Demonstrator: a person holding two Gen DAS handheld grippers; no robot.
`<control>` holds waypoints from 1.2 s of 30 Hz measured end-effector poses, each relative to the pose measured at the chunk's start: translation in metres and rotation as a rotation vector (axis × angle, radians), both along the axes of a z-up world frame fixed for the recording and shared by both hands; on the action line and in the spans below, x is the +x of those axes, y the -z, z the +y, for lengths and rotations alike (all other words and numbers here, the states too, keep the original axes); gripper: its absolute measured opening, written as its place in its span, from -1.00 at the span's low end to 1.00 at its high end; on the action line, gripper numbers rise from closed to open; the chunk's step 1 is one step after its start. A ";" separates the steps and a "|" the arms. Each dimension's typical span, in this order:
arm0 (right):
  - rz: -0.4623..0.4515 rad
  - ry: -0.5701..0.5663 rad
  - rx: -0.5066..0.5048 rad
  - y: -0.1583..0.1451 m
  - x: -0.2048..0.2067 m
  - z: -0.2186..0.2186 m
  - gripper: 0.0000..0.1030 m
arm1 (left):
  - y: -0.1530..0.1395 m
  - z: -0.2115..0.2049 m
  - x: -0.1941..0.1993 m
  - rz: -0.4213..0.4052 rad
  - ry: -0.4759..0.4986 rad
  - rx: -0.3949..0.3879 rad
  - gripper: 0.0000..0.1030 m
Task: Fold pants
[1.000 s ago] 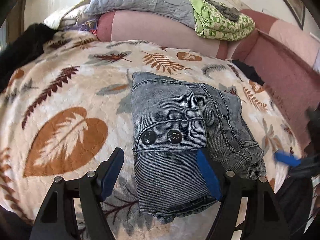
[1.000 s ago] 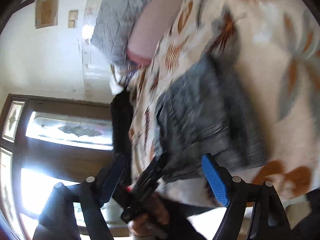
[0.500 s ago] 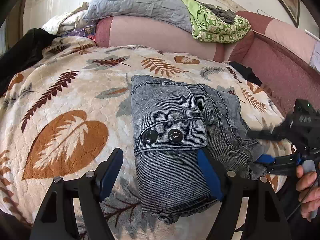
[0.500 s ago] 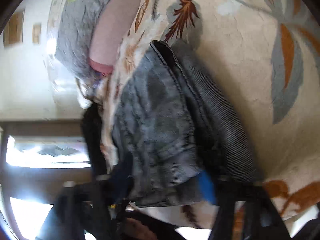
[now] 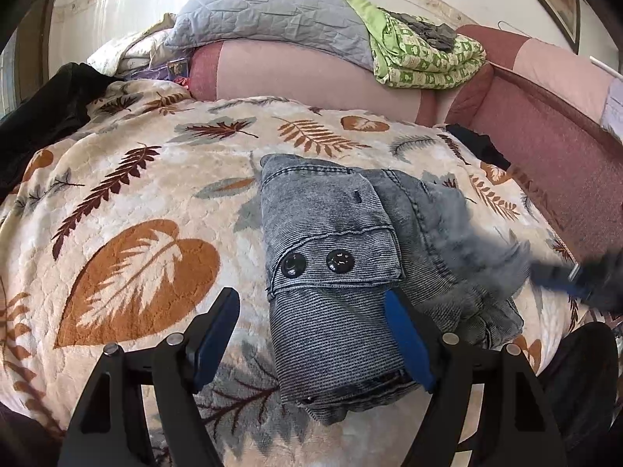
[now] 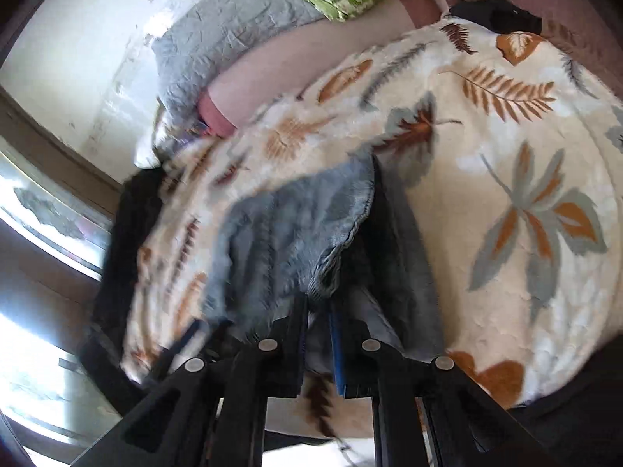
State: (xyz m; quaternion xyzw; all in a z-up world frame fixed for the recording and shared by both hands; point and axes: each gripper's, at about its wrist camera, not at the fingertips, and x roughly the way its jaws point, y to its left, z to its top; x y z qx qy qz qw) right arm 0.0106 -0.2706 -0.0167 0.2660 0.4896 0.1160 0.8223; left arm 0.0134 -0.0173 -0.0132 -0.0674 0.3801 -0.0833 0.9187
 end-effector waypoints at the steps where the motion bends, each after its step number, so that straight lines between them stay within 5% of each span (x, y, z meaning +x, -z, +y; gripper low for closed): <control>1: 0.077 -0.009 0.083 0.023 0.005 -0.001 -0.70 | 0.000 0.000 0.000 0.003 0.001 -0.003 0.51; 3: 0.138 0.014 0.226 0.045 0.005 -0.011 -0.59 | 0.002 0.000 0.000 0.006 0.000 -0.003 0.51; 5: 0.114 0.044 0.358 0.050 0.003 -0.020 -0.11 | 0.003 0.000 0.000 0.008 0.000 -0.004 0.52; 6: 0.091 0.063 0.417 0.046 0.003 -0.026 0.29 | 0.003 0.001 0.001 0.009 -0.001 -0.006 0.53; 7: 0.076 0.073 0.439 0.043 0.003 -0.028 0.41 | 0.003 0.001 0.001 0.010 -0.005 -0.006 0.56; 13: 0.180 0.097 0.465 0.061 0.020 -0.025 0.41 | 0.005 0.003 0.002 0.017 -0.009 -0.015 0.59; 21: 0.177 0.108 0.460 0.071 0.052 -0.015 0.42 | 0.005 0.003 0.003 0.021 -0.002 -0.018 0.59; 33: 0.173 0.012 0.468 0.073 0.047 -0.013 0.50 | 0.006 0.004 0.004 0.027 0.000 -0.019 0.59; 36: 0.168 -0.033 0.401 0.070 0.050 -0.006 0.35 | 0.006 0.004 0.002 0.027 -0.001 -0.021 0.59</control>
